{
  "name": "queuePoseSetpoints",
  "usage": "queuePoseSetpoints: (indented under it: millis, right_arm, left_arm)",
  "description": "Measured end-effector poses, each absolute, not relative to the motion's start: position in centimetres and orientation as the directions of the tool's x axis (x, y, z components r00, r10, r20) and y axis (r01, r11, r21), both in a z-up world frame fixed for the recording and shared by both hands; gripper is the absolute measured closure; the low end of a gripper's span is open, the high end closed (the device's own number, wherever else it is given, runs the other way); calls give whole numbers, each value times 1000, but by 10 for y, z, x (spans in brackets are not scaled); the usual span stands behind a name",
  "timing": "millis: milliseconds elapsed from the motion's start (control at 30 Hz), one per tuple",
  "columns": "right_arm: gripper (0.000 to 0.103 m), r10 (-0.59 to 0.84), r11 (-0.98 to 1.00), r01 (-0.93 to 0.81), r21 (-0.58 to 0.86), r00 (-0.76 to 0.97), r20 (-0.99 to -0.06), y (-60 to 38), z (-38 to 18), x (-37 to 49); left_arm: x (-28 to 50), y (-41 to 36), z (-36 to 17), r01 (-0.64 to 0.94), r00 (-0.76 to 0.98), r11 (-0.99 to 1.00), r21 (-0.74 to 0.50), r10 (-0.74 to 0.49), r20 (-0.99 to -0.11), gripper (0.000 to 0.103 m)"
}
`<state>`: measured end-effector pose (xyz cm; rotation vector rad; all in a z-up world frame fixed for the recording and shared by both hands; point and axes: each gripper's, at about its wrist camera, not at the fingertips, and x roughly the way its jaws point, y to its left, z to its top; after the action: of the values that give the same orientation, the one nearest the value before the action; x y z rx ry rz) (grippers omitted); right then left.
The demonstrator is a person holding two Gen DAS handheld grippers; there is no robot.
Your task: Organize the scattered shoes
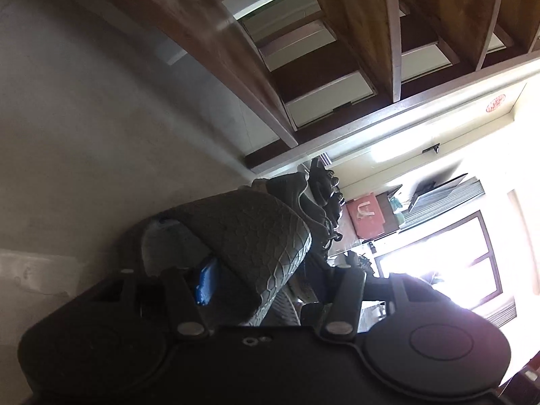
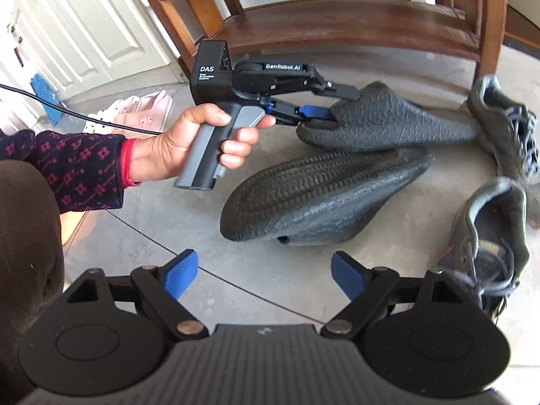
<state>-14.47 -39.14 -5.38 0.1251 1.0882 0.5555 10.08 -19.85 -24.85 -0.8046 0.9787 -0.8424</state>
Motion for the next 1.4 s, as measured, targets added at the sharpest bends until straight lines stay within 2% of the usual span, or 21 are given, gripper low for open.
queuePoseSetpoints:
  millis: [33,300,533,767,933,1200,1300,1400]
  right_arm:
    - [15,483,860,-360,362,343,-806,-391,-54,-145]
    - [15,484,860,-356,365,346,-804,-383,-52,-148]
    - [15,464,873,-345,346,364,-808,-384,-54,-149]
    - [15,464,866,-378,327,367,-806,-373,-54,-142]
    - [15,475,846,-432,314,341,-811,-357,-62,-130]
    - [15,446,846,-437,305,268,-854,-349,-104,-111]
    - [15,434,849,-434,301,250,-865,-348,-112,-108]
    - [15,404,853,-448,268,242,-882,-347,-117,-109]
  left_arm:
    - [102,-198,-251,212,310,435,-875,-879,-362,75]
    - [99,-191,-258,162,323,401,-902,-885,-335,80]
    - [79,-160,-236,207,408,431,-878,-854,-323,89]
    - [57,-127,-212,254,496,470,-845,-813,-303,89]
    - [20,-64,-201,211,600,533,-820,-733,-322,89]
    - [-57,46,-195,10,768,614,-789,-510,-388,89]
    - [-73,70,-202,-76,800,616,-784,-431,-417,89]
    - [-77,73,-210,-115,800,610,-784,-411,-436,89]
